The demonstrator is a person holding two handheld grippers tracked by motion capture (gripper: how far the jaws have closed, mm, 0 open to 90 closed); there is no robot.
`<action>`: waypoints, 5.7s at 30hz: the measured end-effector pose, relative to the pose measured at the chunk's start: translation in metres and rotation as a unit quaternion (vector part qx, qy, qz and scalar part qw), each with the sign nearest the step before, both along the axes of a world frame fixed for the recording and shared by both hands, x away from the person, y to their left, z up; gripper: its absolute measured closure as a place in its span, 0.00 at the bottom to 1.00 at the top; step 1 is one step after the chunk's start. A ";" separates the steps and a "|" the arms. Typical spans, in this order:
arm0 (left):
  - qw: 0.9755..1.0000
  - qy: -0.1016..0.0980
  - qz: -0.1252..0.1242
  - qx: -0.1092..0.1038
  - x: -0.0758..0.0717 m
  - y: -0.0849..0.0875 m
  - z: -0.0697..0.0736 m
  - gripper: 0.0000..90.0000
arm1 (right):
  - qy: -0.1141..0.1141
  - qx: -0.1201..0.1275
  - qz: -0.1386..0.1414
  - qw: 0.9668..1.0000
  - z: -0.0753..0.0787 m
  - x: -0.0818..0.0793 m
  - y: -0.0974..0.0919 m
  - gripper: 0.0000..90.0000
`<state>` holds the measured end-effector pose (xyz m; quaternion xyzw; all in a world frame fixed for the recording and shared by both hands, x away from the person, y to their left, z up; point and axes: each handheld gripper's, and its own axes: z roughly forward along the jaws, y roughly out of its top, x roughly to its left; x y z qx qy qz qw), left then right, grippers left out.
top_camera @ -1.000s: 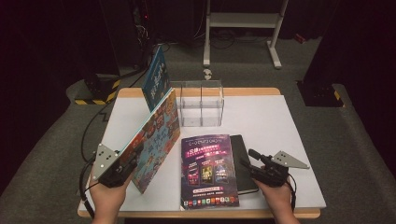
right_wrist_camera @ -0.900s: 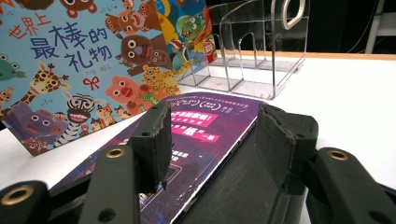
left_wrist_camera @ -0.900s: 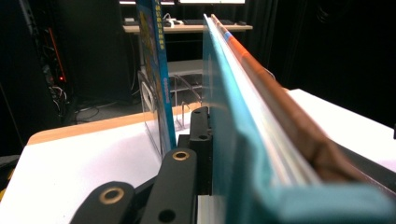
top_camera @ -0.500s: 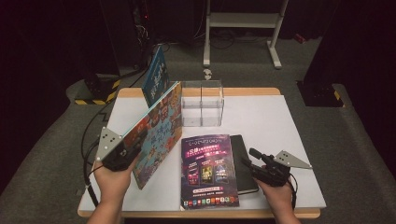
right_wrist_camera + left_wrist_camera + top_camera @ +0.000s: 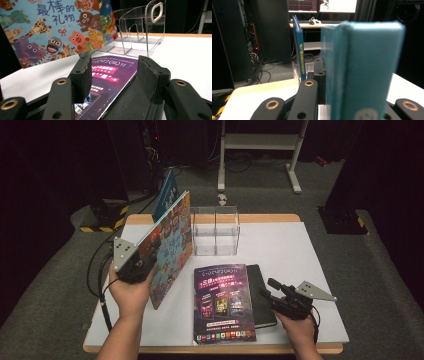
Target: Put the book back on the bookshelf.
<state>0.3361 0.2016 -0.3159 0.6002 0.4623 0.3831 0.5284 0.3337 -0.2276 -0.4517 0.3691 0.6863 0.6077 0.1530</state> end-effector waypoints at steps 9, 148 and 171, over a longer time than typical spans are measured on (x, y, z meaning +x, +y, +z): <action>0.999 -0.007 0.029 0.017 0.029 -0.019 0.008 0.90 | 0.000 0.004 0.003 1.000 0.001 -0.001 -0.001 0.51; 0.997 0.046 0.055 0.021 0.017 -0.015 -0.107 0.89 | 0.006 -0.012 0.039 0.999 -0.007 -0.006 0.017 0.51; 0.994 0.038 0.093 0.029 0.035 -0.033 -0.106 0.89 | 0.009 -0.009 0.040 0.999 -0.007 -0.007 0.016 0.51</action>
